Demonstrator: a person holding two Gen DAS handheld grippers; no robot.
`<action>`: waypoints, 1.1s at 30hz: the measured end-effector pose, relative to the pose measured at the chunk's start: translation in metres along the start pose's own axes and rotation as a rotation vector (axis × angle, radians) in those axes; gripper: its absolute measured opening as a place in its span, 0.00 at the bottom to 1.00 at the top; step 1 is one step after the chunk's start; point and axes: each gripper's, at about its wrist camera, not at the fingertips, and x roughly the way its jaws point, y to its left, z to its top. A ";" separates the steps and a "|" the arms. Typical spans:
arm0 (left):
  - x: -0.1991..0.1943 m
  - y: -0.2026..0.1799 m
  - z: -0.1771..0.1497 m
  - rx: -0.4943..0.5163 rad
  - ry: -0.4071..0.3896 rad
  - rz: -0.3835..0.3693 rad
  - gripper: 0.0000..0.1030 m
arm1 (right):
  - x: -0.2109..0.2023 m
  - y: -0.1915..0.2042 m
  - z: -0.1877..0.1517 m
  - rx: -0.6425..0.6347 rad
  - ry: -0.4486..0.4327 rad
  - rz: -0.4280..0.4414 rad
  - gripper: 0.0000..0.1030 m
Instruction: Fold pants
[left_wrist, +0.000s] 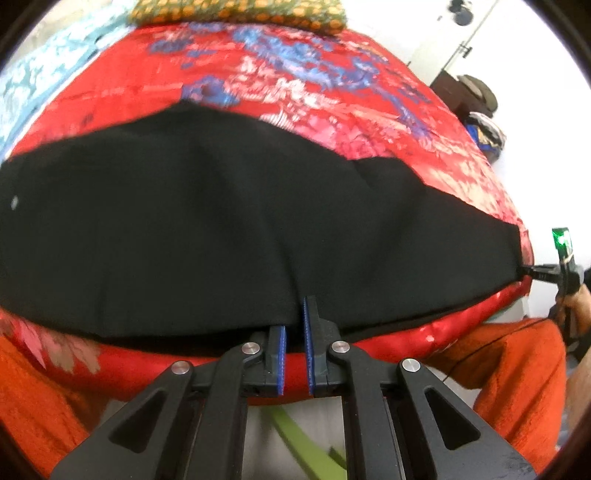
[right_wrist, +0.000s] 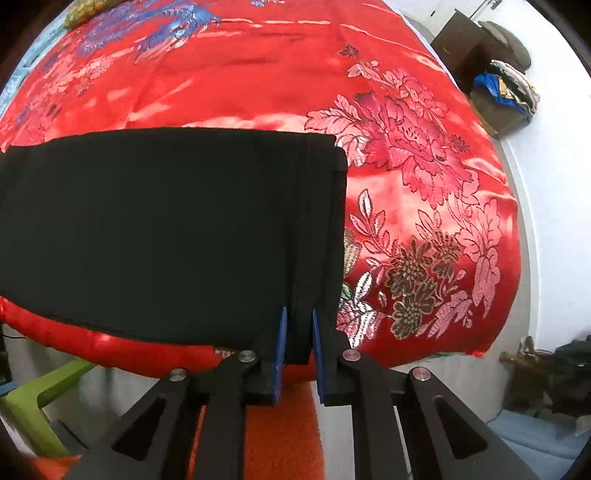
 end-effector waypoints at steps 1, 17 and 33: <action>-0.001 -0.001 0.000 0.011 -0.001 0.007 0.06 | -0.001 -0.001 0.001 0.005 0.011 -0.007 0.14; 0.024 0.003 -0.016 0.049 0.133 0.070 0.09 | -0.024 0.183 0.014 -0.254 -0.057 0.169 0.39; 0.004 0.032 0.067 0.064 -0.097 0.272 0.69 | -0.040 0.156 0.016 -0.003 -0.180 0.246 0.60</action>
